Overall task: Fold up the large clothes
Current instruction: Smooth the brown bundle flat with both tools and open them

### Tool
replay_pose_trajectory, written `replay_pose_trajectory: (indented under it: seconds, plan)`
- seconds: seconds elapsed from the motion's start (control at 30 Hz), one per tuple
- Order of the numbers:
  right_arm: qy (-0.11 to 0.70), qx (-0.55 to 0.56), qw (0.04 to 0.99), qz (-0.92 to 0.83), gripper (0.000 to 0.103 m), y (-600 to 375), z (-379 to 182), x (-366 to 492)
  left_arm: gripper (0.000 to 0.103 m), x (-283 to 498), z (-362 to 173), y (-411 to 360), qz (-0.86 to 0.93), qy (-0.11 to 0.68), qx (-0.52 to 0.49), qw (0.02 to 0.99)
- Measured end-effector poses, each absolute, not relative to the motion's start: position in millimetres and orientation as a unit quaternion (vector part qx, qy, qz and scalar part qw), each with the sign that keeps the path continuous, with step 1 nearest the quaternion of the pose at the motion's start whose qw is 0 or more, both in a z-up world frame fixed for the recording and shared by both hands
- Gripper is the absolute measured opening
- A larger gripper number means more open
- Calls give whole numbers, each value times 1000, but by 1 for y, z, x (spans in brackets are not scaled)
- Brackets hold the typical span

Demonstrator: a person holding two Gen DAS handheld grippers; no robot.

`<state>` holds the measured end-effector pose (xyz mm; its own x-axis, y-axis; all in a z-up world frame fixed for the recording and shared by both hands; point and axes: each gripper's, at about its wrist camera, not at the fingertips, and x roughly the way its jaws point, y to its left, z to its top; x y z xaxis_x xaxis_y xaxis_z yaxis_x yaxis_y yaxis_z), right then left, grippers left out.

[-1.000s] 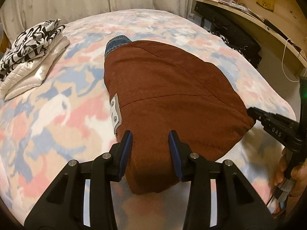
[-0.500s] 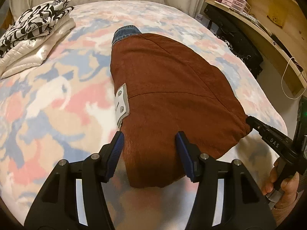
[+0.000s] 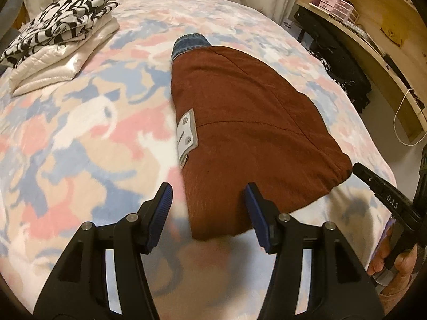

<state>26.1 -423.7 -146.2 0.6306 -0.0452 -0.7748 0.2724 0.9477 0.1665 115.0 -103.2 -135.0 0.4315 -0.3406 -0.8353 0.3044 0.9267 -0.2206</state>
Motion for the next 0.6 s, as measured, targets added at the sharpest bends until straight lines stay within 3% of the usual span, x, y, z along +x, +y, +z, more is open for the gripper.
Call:
replay_pose_trajectory:
  seconds: [0.13,0.3,0.5,0.57,0.6]
  plan:
    - [422,130,894,-78,15,-413,-135,18,59,109,-130,-98,-195,504,-26,841]
    - [415,117,900,-64,37,-396,-119,6,62,100,-121,-90,-206,506,-39,837]
    - [417,98,903,-40,46,-377,-100,-3,70,97,-110,-74,-217,507,-68,832]
    - [419,90,903,-32,67,-371,-94,-4,73,101,-109,-67,-219,513,-86,826]
    - [419,86,903,-28,71,-370,-91,-5,73,103,-109,-63,-220,516,-96,822]
